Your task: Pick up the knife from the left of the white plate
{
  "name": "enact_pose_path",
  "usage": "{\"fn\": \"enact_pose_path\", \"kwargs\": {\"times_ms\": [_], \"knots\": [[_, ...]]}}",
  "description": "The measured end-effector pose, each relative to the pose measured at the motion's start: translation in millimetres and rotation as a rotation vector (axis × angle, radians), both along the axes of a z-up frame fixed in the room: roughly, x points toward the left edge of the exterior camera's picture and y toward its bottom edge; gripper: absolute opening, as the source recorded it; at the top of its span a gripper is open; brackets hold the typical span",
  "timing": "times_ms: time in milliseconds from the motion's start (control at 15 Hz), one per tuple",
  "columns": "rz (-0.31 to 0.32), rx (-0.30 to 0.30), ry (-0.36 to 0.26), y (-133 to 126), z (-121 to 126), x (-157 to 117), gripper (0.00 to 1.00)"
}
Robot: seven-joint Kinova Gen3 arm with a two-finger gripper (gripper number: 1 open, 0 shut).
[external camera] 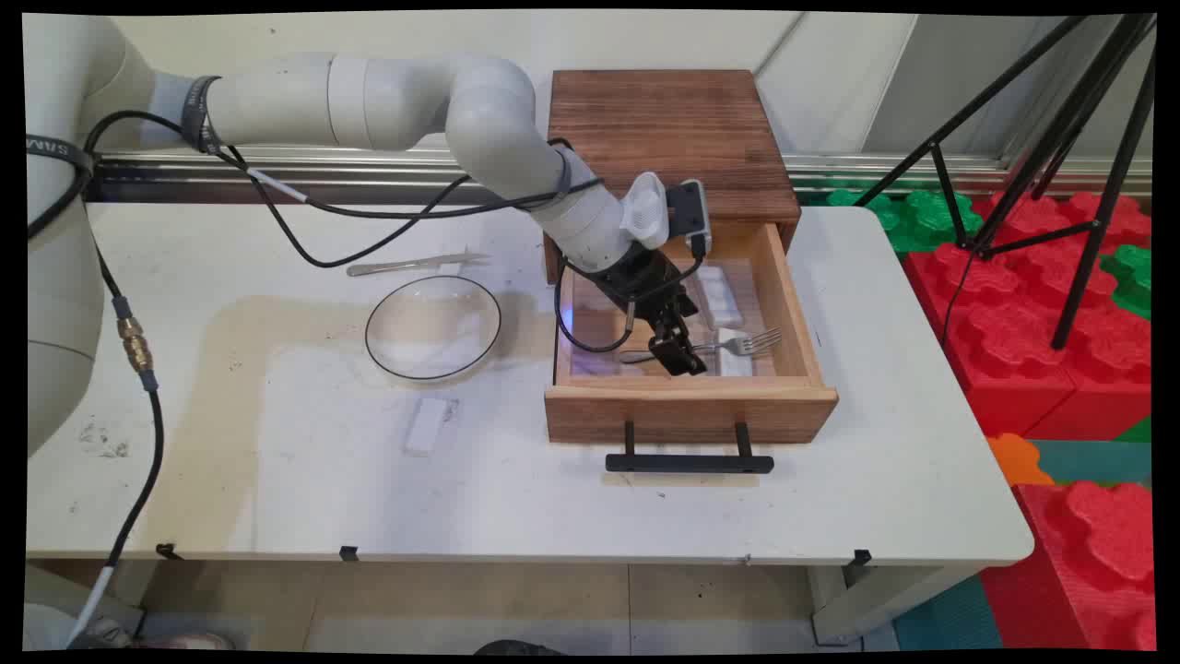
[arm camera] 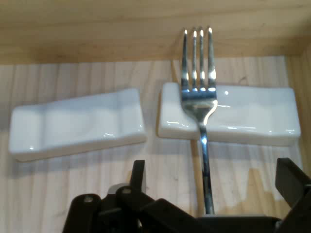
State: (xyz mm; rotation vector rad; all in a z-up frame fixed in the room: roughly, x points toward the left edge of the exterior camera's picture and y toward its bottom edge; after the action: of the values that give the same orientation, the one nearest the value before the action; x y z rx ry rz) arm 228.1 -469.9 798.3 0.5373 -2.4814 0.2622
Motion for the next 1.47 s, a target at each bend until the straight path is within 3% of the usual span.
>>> {"fn": "enact_pose_path", "kwargs": {"times_ms": [667,1467], "knots": [[0.041,-0.035,0.031,7,40,14,1.0],[0.028,-0.095,0.057,39,105,55,1.0]]}}
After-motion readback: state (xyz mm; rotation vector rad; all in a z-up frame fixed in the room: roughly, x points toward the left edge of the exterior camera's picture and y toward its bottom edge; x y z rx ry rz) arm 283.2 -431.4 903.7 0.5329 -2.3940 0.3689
